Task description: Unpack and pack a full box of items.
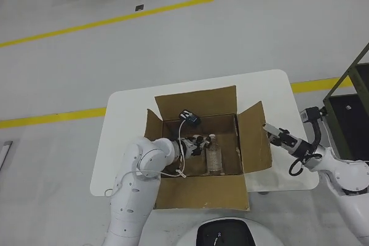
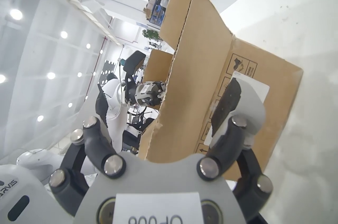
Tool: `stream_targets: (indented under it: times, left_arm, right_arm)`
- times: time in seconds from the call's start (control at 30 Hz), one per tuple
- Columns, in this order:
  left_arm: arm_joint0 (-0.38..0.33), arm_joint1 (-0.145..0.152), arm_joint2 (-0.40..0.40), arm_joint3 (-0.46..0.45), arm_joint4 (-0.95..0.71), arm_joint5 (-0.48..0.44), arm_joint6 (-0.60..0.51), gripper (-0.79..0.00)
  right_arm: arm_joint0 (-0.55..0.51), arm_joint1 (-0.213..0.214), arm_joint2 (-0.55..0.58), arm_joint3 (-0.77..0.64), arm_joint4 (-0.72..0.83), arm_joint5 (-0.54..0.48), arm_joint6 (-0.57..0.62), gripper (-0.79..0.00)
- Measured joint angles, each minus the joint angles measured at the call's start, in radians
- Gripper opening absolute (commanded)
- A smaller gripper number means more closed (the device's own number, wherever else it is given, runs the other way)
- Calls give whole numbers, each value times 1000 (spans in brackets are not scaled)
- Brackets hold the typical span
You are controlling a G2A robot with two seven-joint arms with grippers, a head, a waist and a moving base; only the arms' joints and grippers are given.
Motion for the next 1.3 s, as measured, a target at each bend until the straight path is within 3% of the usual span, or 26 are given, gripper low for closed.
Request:
stream_targets:
  times: [0.17, 0.77, 1.3]
  left_arm:
    - [0, 1, 2, -1, 5, 0, 0, -785]
    - [3, 1, 1, -4, 3, 3, 6, -785]
    - [9, 29, -89, -186, -126, 59, 54, -785]
  right_arm:
    - [3, 4, -8, 1, -67, 34, 19, -785]
    - [4, 8, 22, -35, -58, 84, -9, -785]
    - [9, 19, 89, 15, -38, 92, -14, -785]
